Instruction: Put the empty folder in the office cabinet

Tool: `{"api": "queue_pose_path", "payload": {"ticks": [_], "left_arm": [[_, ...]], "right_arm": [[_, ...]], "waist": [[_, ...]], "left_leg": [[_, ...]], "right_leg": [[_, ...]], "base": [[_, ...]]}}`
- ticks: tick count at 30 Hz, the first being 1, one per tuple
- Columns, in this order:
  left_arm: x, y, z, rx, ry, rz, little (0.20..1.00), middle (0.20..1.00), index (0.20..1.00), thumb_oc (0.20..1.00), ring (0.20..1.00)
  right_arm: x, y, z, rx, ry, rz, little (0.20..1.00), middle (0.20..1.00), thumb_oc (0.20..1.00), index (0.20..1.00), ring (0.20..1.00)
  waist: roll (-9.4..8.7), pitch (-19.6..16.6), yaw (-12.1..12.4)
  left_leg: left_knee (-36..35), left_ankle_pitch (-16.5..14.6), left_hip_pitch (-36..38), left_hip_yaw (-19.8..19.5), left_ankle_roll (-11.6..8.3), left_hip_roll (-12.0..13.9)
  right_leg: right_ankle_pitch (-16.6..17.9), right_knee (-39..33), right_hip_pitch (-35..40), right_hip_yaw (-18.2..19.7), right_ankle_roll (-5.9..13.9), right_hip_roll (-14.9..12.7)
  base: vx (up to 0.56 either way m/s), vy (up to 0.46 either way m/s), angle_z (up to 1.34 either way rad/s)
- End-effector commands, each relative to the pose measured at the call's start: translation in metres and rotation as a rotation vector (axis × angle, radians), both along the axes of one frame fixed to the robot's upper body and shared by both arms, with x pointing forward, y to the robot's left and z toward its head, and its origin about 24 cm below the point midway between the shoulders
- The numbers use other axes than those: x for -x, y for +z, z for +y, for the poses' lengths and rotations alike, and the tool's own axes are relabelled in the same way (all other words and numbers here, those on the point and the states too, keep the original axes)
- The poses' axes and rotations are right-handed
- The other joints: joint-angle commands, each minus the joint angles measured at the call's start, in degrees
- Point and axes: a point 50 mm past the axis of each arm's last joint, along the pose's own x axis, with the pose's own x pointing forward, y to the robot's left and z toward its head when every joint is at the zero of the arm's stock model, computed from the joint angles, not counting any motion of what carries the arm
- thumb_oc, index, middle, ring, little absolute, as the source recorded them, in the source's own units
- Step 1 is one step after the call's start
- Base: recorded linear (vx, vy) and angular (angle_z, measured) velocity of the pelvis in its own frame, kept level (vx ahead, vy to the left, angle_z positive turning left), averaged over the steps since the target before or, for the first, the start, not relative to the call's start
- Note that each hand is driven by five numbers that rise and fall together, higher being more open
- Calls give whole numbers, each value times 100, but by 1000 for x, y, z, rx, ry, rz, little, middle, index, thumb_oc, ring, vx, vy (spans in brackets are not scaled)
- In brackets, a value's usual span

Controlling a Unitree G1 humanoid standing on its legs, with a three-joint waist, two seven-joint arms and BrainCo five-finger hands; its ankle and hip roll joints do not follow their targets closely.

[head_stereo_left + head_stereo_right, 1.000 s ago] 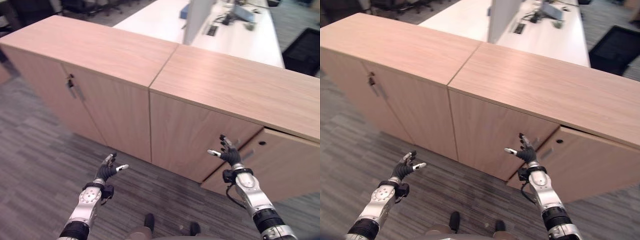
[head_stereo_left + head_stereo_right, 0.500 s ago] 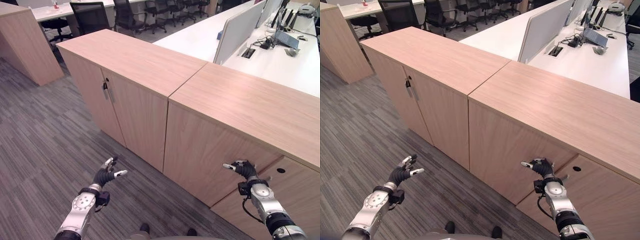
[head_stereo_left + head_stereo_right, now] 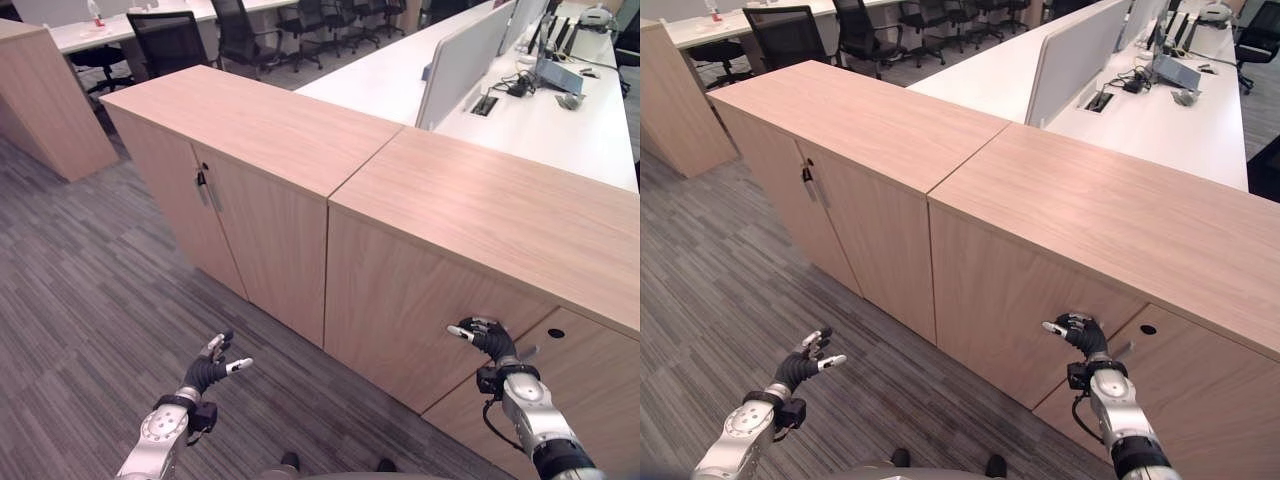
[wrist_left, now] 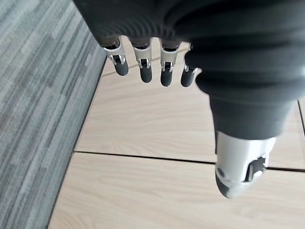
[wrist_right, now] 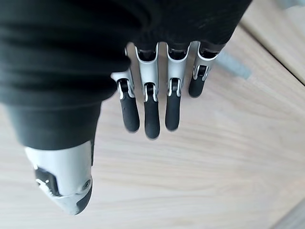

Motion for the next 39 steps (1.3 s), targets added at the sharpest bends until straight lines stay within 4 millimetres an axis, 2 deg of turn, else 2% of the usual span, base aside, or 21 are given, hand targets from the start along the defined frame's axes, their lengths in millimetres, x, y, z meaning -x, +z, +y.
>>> {"api": "queue_pose_path", "payload": {"ticks": [1, 2, 6, 7, 8, 10, 13, 24, 27, 28, 29, 33, 35, 39], "left_arm": [[-18, 13, 1, -12, 12, -95, 1000, 1000, 1000, 1000, 1000], [-17, 10, 1, -11, 29, -85, 1000, 1000, 1000, 1000, 1000], [-8, -3, 3, -33, 58, -24, 1000, 1000, 1000, 1000, 1000], [-8, -3, 3, -33, 58, -24, 1000, 1000, 1000, 1000, 1000], [-4, -10, 4, -48, 72, 8, 1000, 1000, 1000, 1000, 1000], [0, -16, 4, -61, 77, 41, 1000, 1000, 1000, 1000, 1000], [4, -24, 2, -73, 81, 77, 1000, 1000, 1000, 1000, 1000], [9, -31, -3, -75, 84, 112, 1000, 1000, 1000, 1000, 1000], [3, -29, -6, -69, 72, 97, 1000, 1000, 1000, 1000, 1000], [3, -29, -6, -69, 72, 97, 1000, 1000, 1000, 1000, 1000], [0, -27, -8, -61, 67, 85, 1000, 1000, 1000, 1000, 1000], [3, -31, -11, -63, 67, 103, 1000, 1000, 1000, 1000, 1000], [1, -33, -15, -59, 54, 109, 1000, 1000, 1000, 1000, 1000], [3, -36, -15, -95, 22, 133, 1000, 1000, 1000, 1000, 1000]], "right_arm": [[-17, 36, -29, 55, -101, -176, 1000, 1000, 1000, 1000, 1000], [-3, 19, -17, 24, -79, -119, 1000, 1000, 1000, 1000, 1000], [24, -16, 5, -3, -3, 38, 1000, 1000, 1000, 1000, 1000], [24, -16, 5, -3, -3, 37, 1000, 1000, 1000, 1000, 1000], [34, -28, 14, -8, 42, 101, 1000, 1000, 1000, 1000, 1000], [41, -37, 21, 2, 84, 155, 1000, 1000, 1000, 1000, 1000], [50, -47, 21, -1, 76, 208, 1000, 1000, 1000, 1000, 1000], [62, -60, 13, 39, 45, 294, 1000, 1000, 1000, 1000, 1000], [63, -58, 3, 46, 7, 293, 1000, 1000, 1000, 1000, 1000], [63, -58, 3, 46, 7, 293, 1000, 1000, 1000, 1000, 1000], [63, -56, -3, 46, -25, 286, 1000, 1000, 1000, 1000, 1000], [62, -56, -8, 27, -79, 279, 1000, 1000, 1000, 1000, 1000], [61, -54, -16, 1, -149, 261, 1000, 1000, 1000, 1000, 1000], [59, -56, -16, -18, -176, 263, 1000, 1000, 1000, 1000, 1000]], "waist": [[104, -174, -16], [148, -161, -112], [212, -144, -280], [212, -144, -280], [235, -122, -335], [255, -108, -377], [283, -86, -417], [329, -48, -466], [328, 112, -502], [328, 111, -504], [315, 160, -504], [299, 139, -557], [387, 110, -648], [441, 3, -679]], "left_leg": [[68, -257, 114, 6, -507, 325], [68, -251, 125, 37, -514, 338], [87, -311, 203, 116, -545, 372], [87, -311, 203, 117, -545, 372], [98, -300, 217, 163, -559, 401], [114, -286, 223, 209, -574, 424], [127, -258, 228, 264, -600, 477], [373, -275, 209, 279, -694, 654], [1001, -343, -95, 180, -719, 705], [1005, -345, -99, 178, -719, 705], [1185, -396, -229, 77, -709, 634], [1259, -523, -242, 78, -659, 463], [1073, -561, -223, 302, -543, 374], [789, -569, -85, 490, -474, 264]], "right_leg": [[-913, 536, 286, -365, 407, -13], [-931, 575, 257, -341, 399, -6], [-1016, 641, 252, -282, 380, 16], [-1016, 642, 252, -282, 379, 16], [-1022, 685, 205, -259, 370, 26], [-1043, 730, 171, -226, 350, 55], [-1082, 783, 142, -190, 320, 104], [-1245, 959, 185, -137, 200, 271], [-1301, 1078, 166, -96, 123, 285], [-1302, 1078, 165, -98, 123, 285], [-1300, 1099, 165, -129, 107, 253], [-1258, 1047, 197, -172, 135, 171], [-1273, 1128, 88, -204, 193, 94], [-1248, 1240, -92, -108, 247, -19]], "base": [[-10, -13, -11], [28, -23, -13], [12, -21, -18], [-29, -28, -18], [-25, -23, -20], [-25, -25, -18], [-10, -30, -26], [6, -35, -5], [-49, -35, -3], [-62, -31, -3], [0, 0, 0], [19, 13, 9], [0, 101, 1], [38, 122, -7]]}}
